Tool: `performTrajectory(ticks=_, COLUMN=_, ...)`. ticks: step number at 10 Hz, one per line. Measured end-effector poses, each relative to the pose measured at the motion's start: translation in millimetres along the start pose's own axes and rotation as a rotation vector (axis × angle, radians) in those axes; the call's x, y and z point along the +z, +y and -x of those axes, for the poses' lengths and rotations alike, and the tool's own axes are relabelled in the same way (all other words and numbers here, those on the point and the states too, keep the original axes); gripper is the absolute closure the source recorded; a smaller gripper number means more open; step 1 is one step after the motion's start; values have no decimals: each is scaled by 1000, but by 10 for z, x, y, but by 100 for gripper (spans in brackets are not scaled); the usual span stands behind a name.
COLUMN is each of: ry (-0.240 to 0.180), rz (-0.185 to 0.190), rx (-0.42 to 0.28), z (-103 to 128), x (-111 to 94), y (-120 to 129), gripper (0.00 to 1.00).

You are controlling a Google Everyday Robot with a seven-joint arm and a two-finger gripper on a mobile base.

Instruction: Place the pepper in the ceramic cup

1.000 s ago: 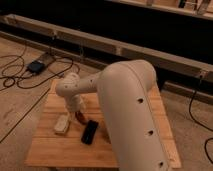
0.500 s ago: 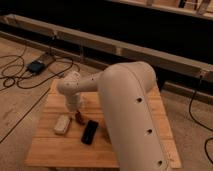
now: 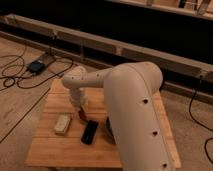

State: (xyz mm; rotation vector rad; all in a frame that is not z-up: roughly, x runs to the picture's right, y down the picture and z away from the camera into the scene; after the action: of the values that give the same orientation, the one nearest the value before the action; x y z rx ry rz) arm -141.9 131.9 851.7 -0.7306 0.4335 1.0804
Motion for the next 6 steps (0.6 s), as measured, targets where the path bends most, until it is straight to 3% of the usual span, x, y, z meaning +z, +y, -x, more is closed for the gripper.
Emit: performTrajectory(ticks=6, ry=-30, rz=-94, rx=14, z=40, x=-737, y=-360, gripper=100)
